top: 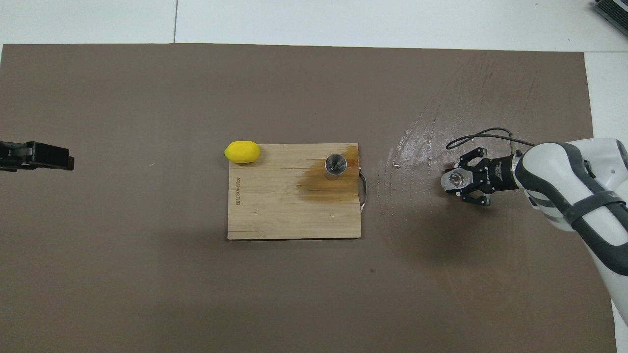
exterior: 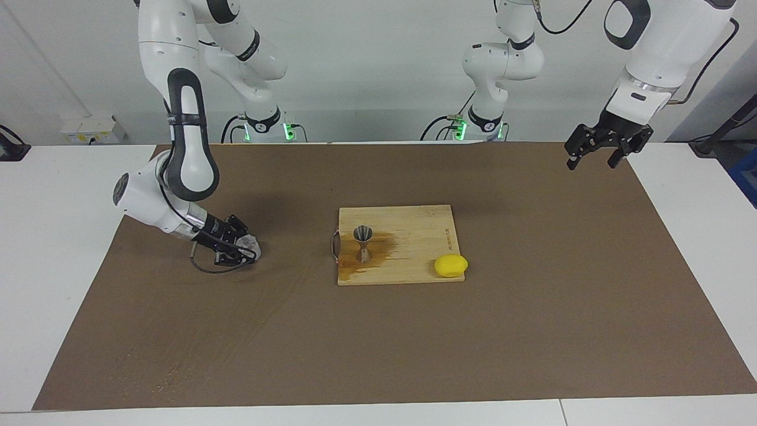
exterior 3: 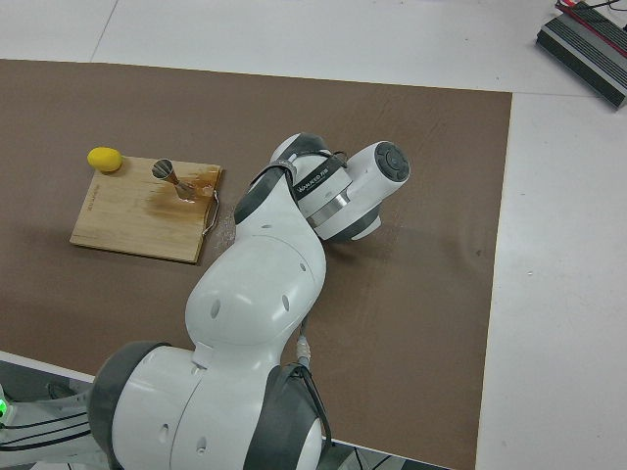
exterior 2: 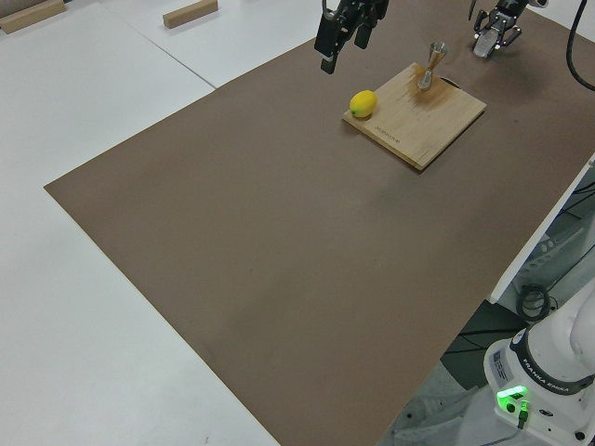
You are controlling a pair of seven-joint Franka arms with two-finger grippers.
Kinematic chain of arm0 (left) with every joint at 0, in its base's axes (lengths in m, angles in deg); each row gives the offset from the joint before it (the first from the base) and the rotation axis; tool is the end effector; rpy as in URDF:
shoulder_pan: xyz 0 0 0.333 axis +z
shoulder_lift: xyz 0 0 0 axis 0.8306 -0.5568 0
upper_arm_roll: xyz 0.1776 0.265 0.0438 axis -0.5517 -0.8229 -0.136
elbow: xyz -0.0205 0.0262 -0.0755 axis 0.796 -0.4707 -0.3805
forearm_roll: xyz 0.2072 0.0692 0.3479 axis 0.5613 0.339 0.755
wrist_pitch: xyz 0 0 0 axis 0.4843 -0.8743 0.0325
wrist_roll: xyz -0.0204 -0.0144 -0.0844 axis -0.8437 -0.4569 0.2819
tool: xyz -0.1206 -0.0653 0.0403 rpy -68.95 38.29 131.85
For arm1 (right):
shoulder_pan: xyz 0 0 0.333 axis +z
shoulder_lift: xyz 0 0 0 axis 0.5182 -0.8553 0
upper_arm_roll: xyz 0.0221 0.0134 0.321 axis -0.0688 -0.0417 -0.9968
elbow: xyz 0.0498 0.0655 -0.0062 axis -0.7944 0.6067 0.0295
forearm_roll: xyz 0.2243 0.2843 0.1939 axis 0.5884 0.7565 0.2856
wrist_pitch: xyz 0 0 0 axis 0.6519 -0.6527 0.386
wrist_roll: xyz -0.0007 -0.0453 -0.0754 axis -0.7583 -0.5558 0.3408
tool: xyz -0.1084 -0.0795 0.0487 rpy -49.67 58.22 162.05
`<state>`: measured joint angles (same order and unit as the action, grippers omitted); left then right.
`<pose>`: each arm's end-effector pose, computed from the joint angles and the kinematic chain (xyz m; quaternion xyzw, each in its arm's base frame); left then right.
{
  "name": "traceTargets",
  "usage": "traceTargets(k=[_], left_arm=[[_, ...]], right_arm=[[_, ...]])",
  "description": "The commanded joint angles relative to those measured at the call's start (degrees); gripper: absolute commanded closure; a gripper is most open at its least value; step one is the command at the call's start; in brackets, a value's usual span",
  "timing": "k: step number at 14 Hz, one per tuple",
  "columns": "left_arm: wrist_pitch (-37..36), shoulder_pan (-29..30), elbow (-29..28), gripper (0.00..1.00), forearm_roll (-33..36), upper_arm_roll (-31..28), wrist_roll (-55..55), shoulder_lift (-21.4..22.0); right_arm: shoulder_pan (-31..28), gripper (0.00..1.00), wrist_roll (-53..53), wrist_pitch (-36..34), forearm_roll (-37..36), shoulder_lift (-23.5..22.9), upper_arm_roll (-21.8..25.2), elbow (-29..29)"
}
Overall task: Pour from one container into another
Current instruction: 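Withdraw the left gripper while the right gripper grasps the glass cup, then lift the glass cup with the right gripper and carry it over the metal cup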
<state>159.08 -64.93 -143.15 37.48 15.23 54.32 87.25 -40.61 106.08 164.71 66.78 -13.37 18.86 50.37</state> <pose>0.5511 -0.0129 0.5903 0.9992 -0.0348 0.0157 0.0127 0.5792 -0.0243 0.2265 -0.6679 0.6852 0.2075 0.2033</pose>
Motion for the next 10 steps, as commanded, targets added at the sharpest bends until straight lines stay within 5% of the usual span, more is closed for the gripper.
traceTargets(k=[1,5,7,10], left_arm=[[-3.99,0.25,2.06,0.0,1.0,0.32,2.93,-0.42],[-3.64,0.67,1.17,0.0,0.91,1.37,2.58,0.11],[-3.99,8.28,1.35,0.0,0.74,9.85,2.66,-0.06],[-4.87,10.44,1.79,0.0,0.3,11.92,2.58,-0.33]], right_arm=[[0.17,1.0,-0.05,-0.02,1.62,3.21,-0.45,0.84],[5.08,1.0,6.35,0.59,1.1,4.44,-0.37,-1.7],[8.24,1.0,11.27,0.95,0.4,4.18,-0.28,-4.42],[13.25,1.0,16.9,0.95,-4.94,2.78,-0.36,-9.77]])
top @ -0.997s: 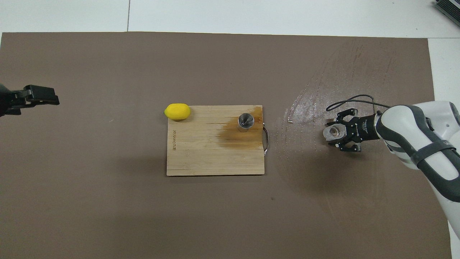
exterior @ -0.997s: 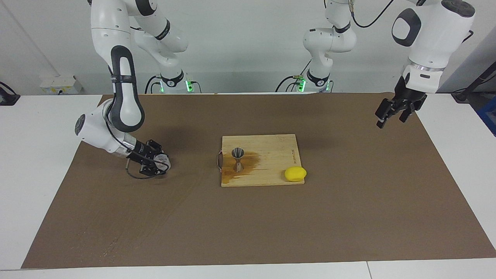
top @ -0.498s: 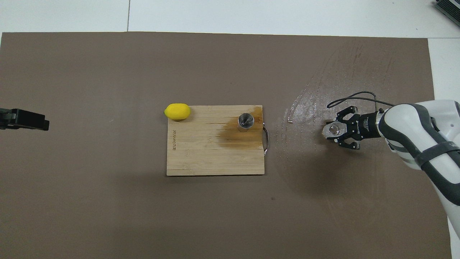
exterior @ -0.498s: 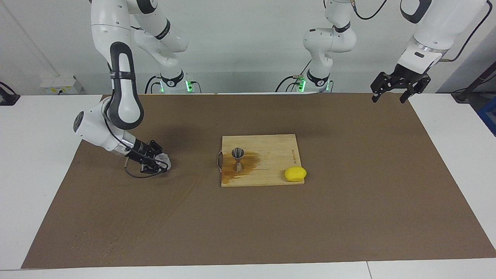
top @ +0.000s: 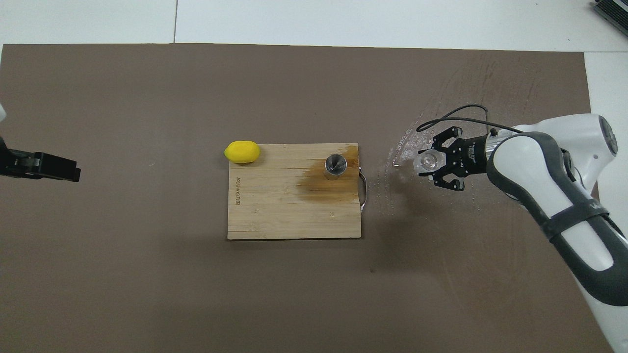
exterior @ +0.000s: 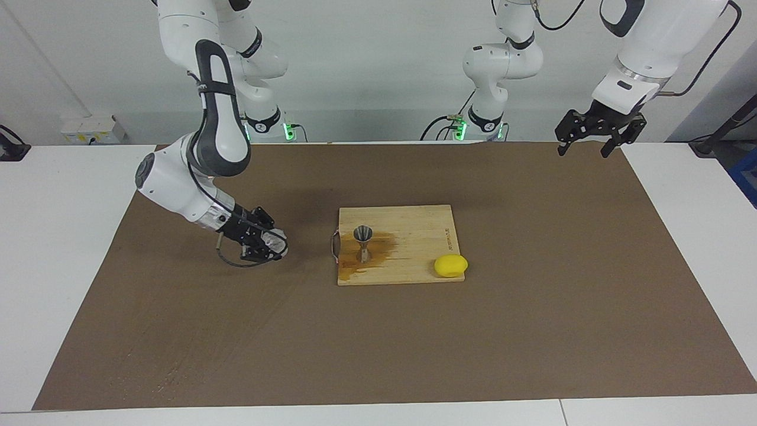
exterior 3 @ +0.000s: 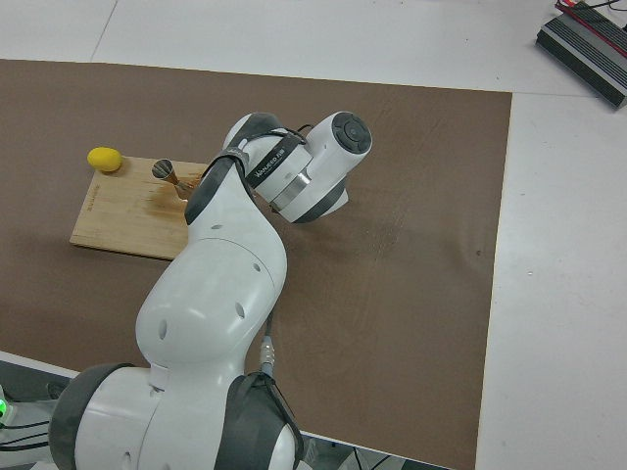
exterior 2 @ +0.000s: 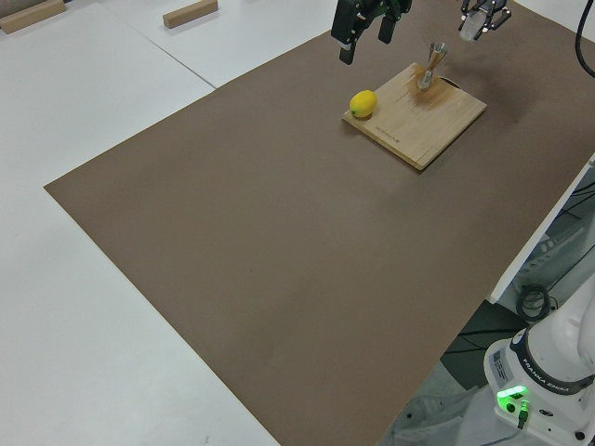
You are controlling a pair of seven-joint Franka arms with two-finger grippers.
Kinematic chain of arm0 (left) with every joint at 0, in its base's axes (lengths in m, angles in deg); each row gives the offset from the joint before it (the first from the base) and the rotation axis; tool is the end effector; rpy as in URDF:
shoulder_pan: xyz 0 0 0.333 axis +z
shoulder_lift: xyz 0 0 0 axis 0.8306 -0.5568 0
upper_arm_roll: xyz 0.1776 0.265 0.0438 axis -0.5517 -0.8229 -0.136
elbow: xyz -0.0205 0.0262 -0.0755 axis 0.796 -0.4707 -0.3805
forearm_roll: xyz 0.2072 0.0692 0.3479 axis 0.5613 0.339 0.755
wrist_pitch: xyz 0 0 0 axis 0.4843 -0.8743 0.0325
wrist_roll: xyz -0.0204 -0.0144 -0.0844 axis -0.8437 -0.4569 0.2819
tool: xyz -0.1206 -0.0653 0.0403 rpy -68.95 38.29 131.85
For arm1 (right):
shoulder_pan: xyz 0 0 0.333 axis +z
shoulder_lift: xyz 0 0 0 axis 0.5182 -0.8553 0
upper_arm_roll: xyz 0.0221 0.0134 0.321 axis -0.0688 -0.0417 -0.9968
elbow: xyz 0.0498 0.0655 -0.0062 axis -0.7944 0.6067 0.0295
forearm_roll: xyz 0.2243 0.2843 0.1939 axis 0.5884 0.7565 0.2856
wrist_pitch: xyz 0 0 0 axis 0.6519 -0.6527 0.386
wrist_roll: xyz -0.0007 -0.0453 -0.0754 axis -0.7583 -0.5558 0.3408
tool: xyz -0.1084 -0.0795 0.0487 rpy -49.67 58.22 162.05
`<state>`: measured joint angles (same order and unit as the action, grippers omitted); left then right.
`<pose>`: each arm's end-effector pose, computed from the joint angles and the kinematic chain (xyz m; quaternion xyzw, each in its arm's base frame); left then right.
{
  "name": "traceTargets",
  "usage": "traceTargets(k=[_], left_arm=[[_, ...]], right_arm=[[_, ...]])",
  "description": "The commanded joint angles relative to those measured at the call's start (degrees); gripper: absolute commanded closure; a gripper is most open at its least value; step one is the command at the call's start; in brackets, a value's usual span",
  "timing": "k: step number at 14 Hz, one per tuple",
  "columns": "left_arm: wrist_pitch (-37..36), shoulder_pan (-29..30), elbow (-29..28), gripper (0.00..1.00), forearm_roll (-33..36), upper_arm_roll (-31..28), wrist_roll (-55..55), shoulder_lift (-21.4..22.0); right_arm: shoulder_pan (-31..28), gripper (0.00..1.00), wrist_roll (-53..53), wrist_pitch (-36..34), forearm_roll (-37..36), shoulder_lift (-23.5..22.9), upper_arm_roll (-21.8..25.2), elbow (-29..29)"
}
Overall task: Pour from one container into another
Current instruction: 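Lift the glass cup with the right gripper and carry it over the metal cup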
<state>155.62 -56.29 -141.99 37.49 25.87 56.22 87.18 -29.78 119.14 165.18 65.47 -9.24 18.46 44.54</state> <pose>0.5431 -0.0356 0.5945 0.9976 -0.0688 -0.0048 0.0047 0.6137 0.0893 0.3132 -0.6805 0.6766 0.1830 0.2136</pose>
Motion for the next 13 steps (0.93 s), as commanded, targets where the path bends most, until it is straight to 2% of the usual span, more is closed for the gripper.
traceTargets(k=[1,7,10,13], left_arm=[[-1.59,2.06,0.8,0.0,0.02,1.28,0.68,-0.25],[-4.57,3.37,2.38,0.0,-0.51,2.33,0.68,-0.16],[-2.57,4.7,2.12,0.0,-1.55,4.27,-1.07,-0.16],[-2.29,3.9,1.95,0.0,-2.09,4.09,-1.95,-0.07]], right_arm=[[4.09,1.0,7.95,0.49,-5.74,-2.31,0.03,-6.13],[12.54,1.0,30.55,-0.39,-18.83,-6.27,-0.05,-16.42],[14.55,1.0,33.74,-4.6,-23.24,-8.73,-0.05,-22.32],[16.05,1.0,35.41,-4.96,-28.86,-8.56,-0.14,-21.98]])
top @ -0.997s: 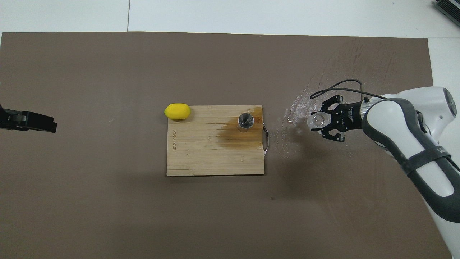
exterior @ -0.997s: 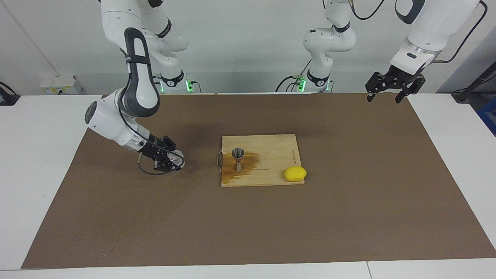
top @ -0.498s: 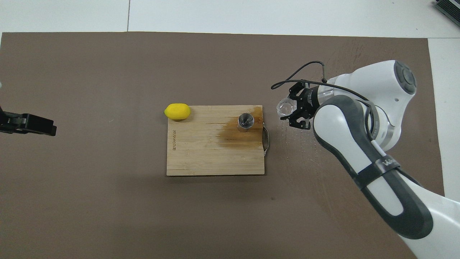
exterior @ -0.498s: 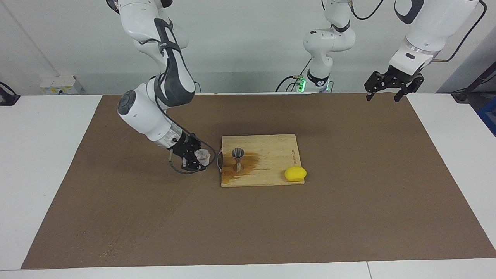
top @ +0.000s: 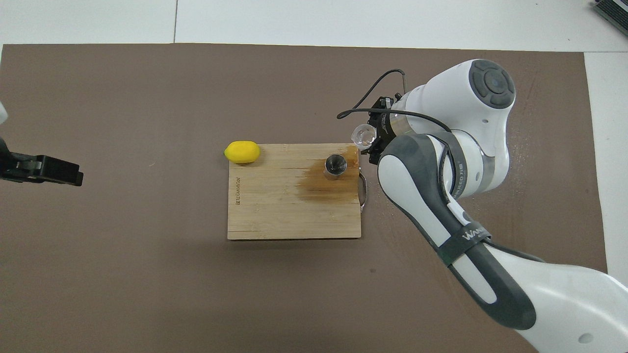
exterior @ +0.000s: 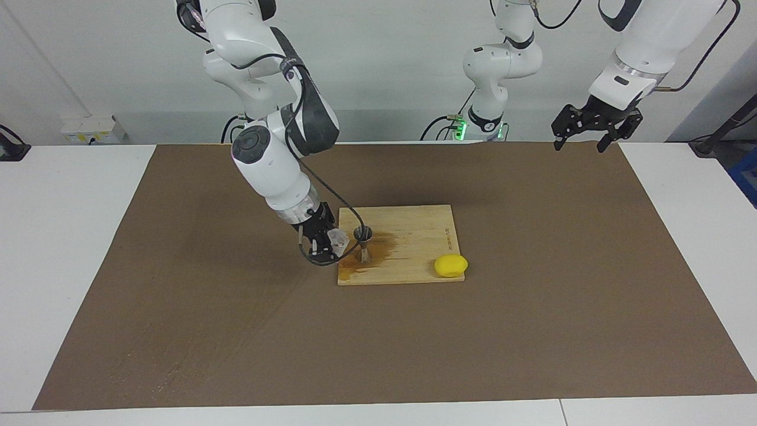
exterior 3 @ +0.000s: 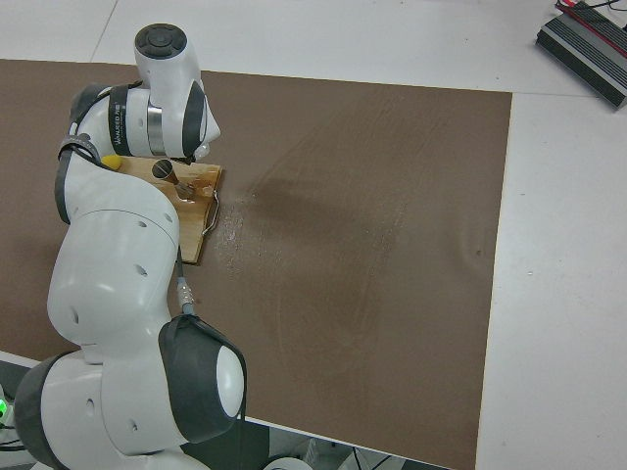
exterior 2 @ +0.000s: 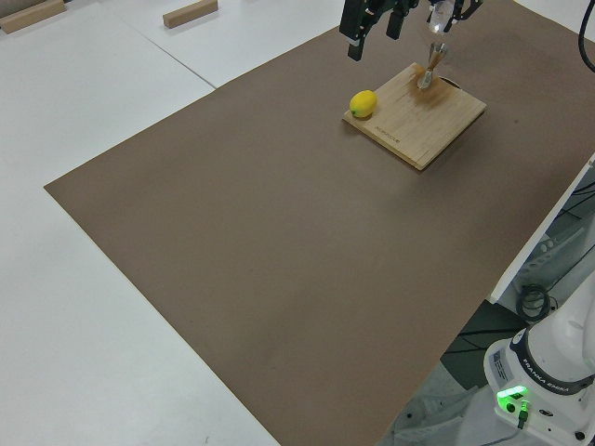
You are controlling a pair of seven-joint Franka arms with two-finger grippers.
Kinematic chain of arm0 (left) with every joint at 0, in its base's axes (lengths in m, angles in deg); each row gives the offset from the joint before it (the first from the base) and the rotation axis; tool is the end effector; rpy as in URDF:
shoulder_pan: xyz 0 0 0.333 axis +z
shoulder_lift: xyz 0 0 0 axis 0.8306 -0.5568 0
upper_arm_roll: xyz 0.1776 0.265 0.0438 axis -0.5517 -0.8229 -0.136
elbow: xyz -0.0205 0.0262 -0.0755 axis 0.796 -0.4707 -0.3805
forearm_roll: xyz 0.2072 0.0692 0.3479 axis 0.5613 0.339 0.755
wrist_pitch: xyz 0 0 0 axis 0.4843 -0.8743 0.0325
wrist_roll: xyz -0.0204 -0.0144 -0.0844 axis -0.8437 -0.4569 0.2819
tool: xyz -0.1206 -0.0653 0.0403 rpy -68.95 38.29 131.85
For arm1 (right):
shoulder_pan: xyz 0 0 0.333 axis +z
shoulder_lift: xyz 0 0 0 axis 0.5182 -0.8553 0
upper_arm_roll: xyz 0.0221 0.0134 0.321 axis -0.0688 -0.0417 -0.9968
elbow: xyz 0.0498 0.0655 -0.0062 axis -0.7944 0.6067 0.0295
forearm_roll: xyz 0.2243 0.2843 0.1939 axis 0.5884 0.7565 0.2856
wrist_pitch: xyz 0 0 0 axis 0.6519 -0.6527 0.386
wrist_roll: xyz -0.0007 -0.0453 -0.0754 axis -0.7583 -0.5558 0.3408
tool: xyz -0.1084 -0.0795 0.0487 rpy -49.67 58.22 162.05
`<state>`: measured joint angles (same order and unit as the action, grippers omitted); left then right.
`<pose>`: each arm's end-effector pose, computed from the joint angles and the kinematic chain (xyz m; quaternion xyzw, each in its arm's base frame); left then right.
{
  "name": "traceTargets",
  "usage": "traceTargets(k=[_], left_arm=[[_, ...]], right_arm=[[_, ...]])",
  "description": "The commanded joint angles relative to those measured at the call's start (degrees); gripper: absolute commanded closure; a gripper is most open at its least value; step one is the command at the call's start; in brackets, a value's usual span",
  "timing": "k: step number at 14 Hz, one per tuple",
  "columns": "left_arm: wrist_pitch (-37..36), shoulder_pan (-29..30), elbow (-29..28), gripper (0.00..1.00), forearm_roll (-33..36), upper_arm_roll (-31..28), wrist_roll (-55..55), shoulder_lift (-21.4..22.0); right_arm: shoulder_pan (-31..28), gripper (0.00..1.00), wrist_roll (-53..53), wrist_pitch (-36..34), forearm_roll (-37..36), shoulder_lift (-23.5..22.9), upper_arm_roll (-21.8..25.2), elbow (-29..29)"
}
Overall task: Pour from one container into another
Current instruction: 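Lift the glass cup with the right gripper and carry it over the metal cup, then tilt the glass cup with the right gripper to pour into the metal cup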
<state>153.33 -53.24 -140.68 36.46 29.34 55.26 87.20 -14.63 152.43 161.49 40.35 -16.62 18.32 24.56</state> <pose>0.5383 -0.0433 0.6022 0.9978 -0.0644 -0.0135 0.0110 0.6523 0.2509 0.3802 -0.6972 0.7037 0.0798 0.1114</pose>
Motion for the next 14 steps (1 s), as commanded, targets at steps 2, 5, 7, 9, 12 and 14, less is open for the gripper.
traceTargets(k=[2,5,7,9,12,14], left_arm=[[-0.17,0.85,0.55,0.0,-0.97,0.62,-1.62,-0.01],[-0.09,0.85,-0.33,0.0,-0.88,0.62,-1.0,0.43],[-0.61,0.85,-0.51,0.0,-0.88,0.71,-1.27,0.69],[-0.7,1.12,-0.6,0.0,-0.88,0.71,-1.27,0.69],[-0.61,1.47,-0.51,0.0,-0.88,0.63,-1.27,0.69],[-0.61,1.47,-0.51,0.0,-0.88,0.71,-1.35,0.69]], right_arm=[[2.13,1.0,2.57,-1.45,-4.54,-1.18,0.09,-1.48],[3.19,1.0,3.53,-2.94,-8.4,-1.09,0.17,-1.65],[4.68,1.0,4.24,-3.56,-11.91,-0.91,0.17,-1.65],[5.74,1.0,4.67,-4.62,-16.4,-0.91,0.09,-2.18],[6.88,1.0,5.47,-4.71,-19.12,-0.82,0.17,-2.27],[7.76,1.0,5.56,-5.4,-22.46,-0.74,0.17,-2.27]])
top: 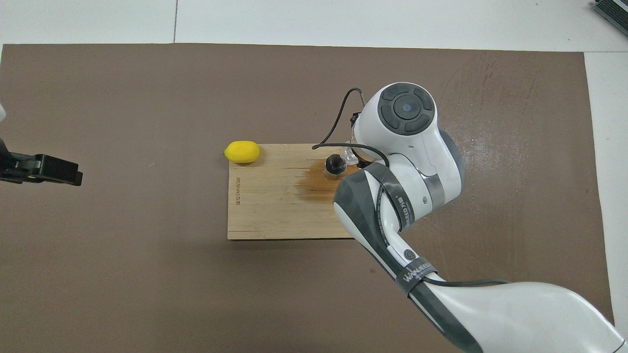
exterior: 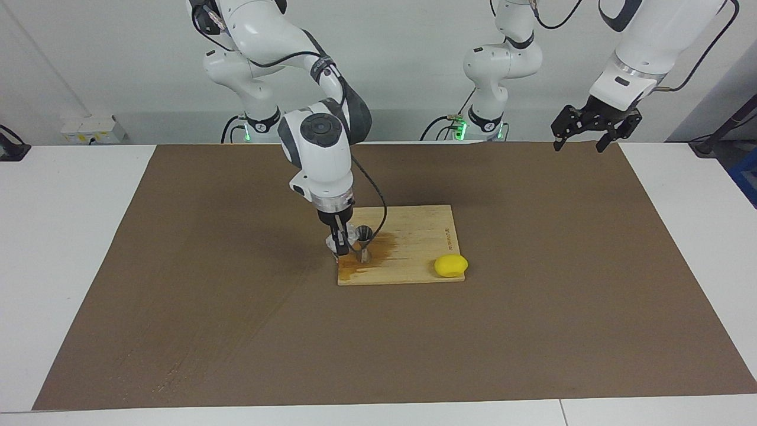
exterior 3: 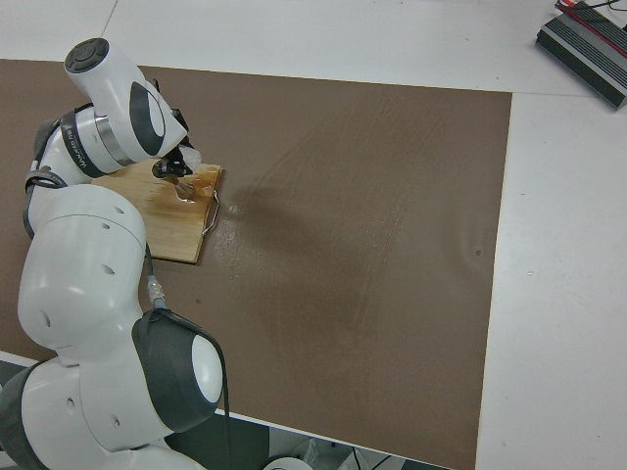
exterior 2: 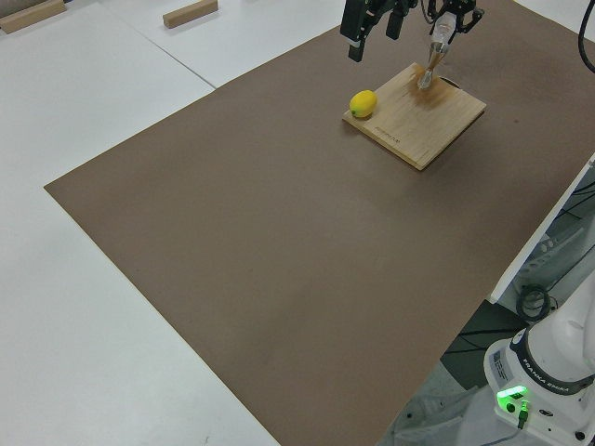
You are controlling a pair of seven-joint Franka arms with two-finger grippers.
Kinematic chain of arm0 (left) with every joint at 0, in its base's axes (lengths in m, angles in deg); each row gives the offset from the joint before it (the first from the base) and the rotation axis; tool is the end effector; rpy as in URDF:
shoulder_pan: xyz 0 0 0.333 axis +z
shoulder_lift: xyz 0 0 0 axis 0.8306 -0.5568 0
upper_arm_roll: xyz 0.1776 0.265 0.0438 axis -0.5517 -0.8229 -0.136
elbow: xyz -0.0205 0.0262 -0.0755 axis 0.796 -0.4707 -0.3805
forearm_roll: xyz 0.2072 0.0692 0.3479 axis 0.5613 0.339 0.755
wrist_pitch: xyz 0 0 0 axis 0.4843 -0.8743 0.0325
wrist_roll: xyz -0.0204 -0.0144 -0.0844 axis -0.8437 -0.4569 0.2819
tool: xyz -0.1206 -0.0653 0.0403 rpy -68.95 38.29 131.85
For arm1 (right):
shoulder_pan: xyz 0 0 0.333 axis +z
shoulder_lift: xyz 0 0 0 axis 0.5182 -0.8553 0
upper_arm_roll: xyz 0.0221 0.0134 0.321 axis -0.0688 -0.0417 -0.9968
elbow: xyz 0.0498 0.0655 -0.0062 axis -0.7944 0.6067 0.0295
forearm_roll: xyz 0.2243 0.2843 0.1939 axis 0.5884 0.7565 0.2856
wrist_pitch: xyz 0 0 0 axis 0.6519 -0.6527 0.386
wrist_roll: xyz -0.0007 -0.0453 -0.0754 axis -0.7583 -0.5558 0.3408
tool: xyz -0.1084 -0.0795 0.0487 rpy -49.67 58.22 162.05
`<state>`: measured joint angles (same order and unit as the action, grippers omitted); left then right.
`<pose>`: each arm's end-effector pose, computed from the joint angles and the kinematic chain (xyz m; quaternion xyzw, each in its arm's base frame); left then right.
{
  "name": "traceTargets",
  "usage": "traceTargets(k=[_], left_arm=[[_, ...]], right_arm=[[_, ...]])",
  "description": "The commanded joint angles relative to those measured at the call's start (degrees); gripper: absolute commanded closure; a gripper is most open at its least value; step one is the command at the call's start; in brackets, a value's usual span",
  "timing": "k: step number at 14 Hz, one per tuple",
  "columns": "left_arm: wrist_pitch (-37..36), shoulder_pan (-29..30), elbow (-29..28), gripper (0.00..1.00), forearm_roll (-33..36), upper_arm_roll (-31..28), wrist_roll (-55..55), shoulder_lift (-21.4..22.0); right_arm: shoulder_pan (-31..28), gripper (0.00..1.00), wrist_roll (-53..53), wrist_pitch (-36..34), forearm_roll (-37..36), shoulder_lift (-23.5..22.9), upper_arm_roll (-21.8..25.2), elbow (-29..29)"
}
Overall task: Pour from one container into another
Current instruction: 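Tilt the glass cup with the right gripper to pour into the metal cup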
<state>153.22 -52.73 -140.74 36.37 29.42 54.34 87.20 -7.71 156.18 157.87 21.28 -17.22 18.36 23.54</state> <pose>0.5382 -0.0395 0.6015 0.9984 -0.0526 -0.0150 0.0116 0.6245 0.3022 0.3729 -0.7743 0.6316 -0.0341 0.0207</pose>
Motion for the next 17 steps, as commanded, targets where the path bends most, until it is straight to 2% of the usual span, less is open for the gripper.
traceTargets(k=[1,5,10,17], left_arm=[[-0.5,0.87,-0.45,0.0,-0.79,0.63,-0.34,0.69],[-0.5,0.87,-0.53,0.0,-0.79,0.63,-0.34,0.69],[-0.5,0.87,-0.45,0.0,-0.79,0.63,-0.34,0.69],[-0.5,0.87,-0.53,0.0,-0.79,0.63,-0.34,0.69]], right_arm=[[1.36,1.0,1.71,-2.31,-4.37,-0.14,0.13,-1.33],[2.77,1.0,1.71,-4.15,-10.95,0.3,-0.3,-1.33],[5.14,1.0,1.8,-5.56,-15.26,0.83,-0.31,-1.33],[5.06,1.0,1.62,-5.74,-14.75,0.83,-0.57,-1.77]])
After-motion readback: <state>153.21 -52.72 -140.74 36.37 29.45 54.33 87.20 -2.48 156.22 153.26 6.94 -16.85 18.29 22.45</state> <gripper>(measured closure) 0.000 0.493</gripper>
